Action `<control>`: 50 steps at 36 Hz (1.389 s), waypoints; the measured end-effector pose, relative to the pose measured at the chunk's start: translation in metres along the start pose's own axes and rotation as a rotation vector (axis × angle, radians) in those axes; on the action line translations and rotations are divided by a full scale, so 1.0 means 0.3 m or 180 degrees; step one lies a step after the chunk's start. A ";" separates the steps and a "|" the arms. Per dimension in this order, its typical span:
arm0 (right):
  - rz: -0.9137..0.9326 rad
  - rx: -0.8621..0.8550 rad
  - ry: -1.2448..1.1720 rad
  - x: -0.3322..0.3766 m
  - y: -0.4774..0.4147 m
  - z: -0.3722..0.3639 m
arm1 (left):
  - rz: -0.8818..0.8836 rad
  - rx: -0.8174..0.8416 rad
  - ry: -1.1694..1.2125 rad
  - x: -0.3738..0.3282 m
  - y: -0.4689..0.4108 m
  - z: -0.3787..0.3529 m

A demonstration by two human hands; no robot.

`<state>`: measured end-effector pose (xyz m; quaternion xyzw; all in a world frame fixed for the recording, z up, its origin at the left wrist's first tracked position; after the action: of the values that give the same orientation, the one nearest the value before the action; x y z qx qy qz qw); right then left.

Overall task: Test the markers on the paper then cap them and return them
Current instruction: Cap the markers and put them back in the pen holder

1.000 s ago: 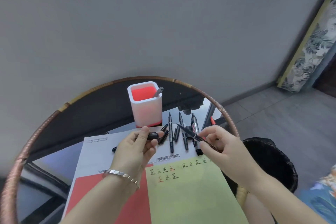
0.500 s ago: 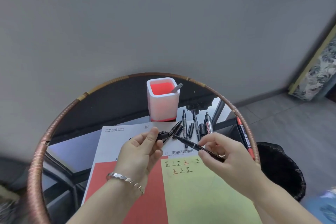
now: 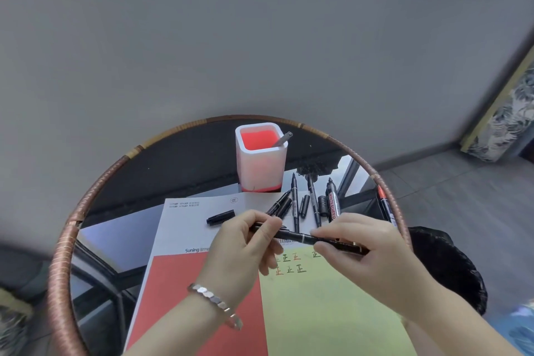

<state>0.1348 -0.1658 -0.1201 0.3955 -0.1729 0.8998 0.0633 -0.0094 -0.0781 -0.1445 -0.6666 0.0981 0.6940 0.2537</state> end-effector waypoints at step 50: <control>-0.2366 -0.0643 0.1193 -0.414 -0.049 0.104 | -0.2060 -0.1055 -0.2686 -0.126 -0.289 -0.020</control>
<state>0.2444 -0.1604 -0.1878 0.2523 -0.0913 0.8507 0.4521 0.0370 -0.0153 -0.0907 -0.3579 -0.3322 0.7936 0.3630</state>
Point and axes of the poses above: each hand's wrist, its own y-axis away from the middle knuckle, its own z-axis out of the back of the hand, x = y × z, the point moved 5 cm from there along -y, towards the middle knuckle, and after that the axes turned 12 degrees about -z, right-handed, at the moved point
